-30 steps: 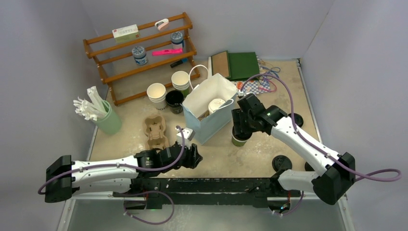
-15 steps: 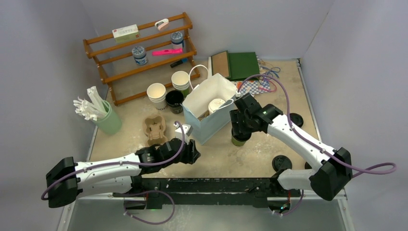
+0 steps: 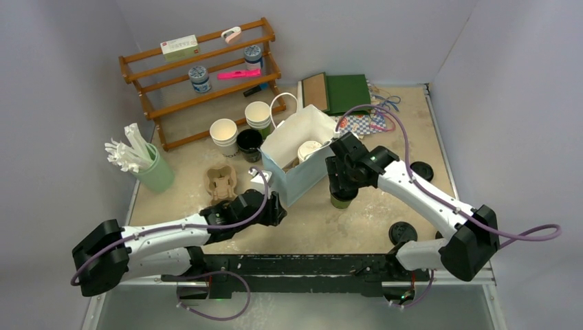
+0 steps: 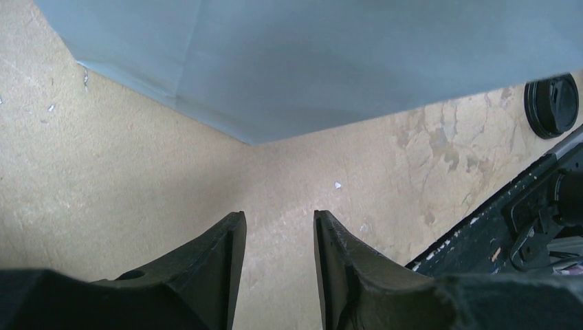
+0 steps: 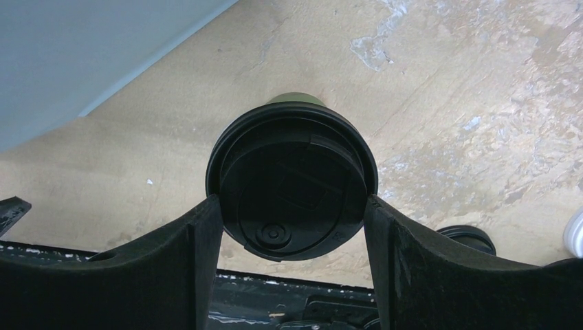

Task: Pack the takeout coffee
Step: Close the cup lid on the coffee cup.

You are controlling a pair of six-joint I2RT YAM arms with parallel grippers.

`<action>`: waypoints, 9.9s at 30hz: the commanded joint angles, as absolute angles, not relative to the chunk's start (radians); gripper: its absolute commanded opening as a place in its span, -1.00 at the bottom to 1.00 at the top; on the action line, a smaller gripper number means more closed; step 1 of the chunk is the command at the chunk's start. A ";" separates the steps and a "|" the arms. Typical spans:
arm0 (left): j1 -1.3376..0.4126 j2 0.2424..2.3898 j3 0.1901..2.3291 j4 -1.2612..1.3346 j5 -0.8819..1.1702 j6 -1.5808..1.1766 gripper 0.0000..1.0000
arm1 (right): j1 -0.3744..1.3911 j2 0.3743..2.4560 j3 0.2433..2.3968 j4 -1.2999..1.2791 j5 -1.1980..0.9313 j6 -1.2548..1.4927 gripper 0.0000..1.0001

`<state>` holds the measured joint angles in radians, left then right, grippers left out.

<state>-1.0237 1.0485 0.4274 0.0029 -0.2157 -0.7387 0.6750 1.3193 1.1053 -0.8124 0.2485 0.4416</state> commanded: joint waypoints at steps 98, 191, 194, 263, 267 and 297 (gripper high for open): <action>-0.991 1.357 0.819 0.231 0.049 -0.854 -0.37 | 0.681 1.362 1.195 -1.328 -0.189 0.632 0.04; -1.022 1.633 0.895 0.354 0.190 -0.980 -0.56 | 0.693 0.935 0.887 -0.892 0.023 0.611 0.70; -1.022 1.635 0.899 0.356 0.190 -0.982 -0.57 | 0.693 0.961 0.896 -0.926 0.059 0.603 0.76; -1.279 1.631 1.142 0.076 0.163 0.252 0.90 | 0.143 0.672 0.823 -0.961 -0.102 0.696 -0.07; -1.274 1.667 1.177 0.050 0.192 0.248 0.90 | 0.143 0.677 0.827 -0.965 -0.099 0.683 -0.07; -1.203 1.735 1.218 0.009 0.298 0.144 0.71 | 0.143 0.737 0.750 -0.885 -0.261 0.625 -0.23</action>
<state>-1.2163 1.7237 1.1717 0.0189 0.2745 0.1619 0.1436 0.7273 0.7746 -0.9180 -0.1871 0.6472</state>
